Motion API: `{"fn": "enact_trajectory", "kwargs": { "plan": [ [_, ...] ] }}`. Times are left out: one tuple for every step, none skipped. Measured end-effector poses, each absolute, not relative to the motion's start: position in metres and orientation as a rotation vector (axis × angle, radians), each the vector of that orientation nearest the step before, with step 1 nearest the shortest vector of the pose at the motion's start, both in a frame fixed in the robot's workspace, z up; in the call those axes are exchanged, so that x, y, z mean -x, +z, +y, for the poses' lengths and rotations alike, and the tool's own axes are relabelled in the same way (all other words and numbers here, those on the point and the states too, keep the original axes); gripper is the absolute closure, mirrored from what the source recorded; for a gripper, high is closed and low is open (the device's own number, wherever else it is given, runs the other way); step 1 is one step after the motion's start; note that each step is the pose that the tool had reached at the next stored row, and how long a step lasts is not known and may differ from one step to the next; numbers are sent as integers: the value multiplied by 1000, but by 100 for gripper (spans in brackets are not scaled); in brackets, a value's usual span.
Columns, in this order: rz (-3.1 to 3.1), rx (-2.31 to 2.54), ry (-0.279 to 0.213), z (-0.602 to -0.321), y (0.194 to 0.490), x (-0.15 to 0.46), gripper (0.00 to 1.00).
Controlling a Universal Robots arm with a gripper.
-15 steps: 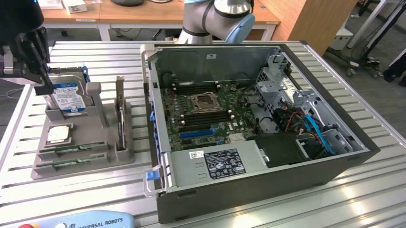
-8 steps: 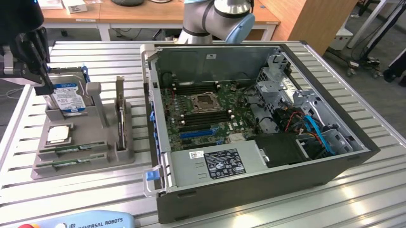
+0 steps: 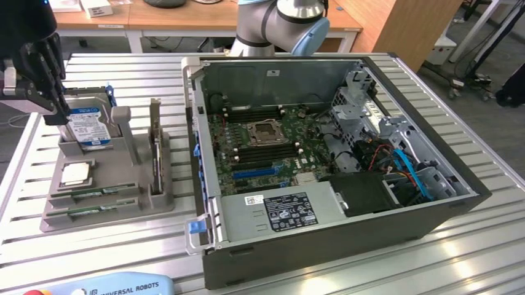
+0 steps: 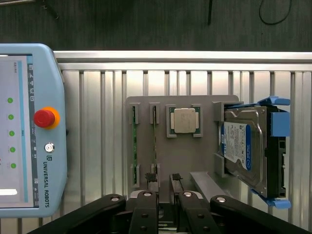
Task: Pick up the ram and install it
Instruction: 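Pick up the ram and move it above insertion slot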
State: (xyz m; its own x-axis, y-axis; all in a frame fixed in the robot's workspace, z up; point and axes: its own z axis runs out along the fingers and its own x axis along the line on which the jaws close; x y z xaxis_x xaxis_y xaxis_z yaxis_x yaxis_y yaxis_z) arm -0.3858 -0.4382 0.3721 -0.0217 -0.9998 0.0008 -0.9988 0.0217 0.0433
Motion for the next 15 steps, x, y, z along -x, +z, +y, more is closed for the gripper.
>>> {"fn": "enact_trajectory", "kwargs": {
  "plan": [
    [-2223, -2175, -47, -438, 372, 386, 76],
    [-2223, -2175, -47, -438, 372, 386, 76],
    [-2223, -2175, -47, -438, 372, 386, 76],
    [-2223, -2175, -47, -438, 372, 386, 76],
    [-2223, -2175, -47, -438, 372, 386, 76],
    [-2223, -2175, -47, -438, 372, 386, 76],
    [-2223, -2176, -47, -438, 372, 386, 76],
    [-2223, -2175, -47, -438, 372, 386, 75],
    [-2223, -2175, -47, -438, 372, 386, 75],
    [-2223, -2175, -47, -438, 372, 386, 69],
    [-2223, -2175, -47, -438, 372, 386, 69],
    [-2223, -2175, -47, -438, 372, 386, 69],
    [-2223, -2175, -47, -438, 372, 386, 69],
    [-2223, -2176, -47, -438, 372, 386, 69],
    [-2223, -2176, -47, -438, 372, 386, 69]
  ]
}}
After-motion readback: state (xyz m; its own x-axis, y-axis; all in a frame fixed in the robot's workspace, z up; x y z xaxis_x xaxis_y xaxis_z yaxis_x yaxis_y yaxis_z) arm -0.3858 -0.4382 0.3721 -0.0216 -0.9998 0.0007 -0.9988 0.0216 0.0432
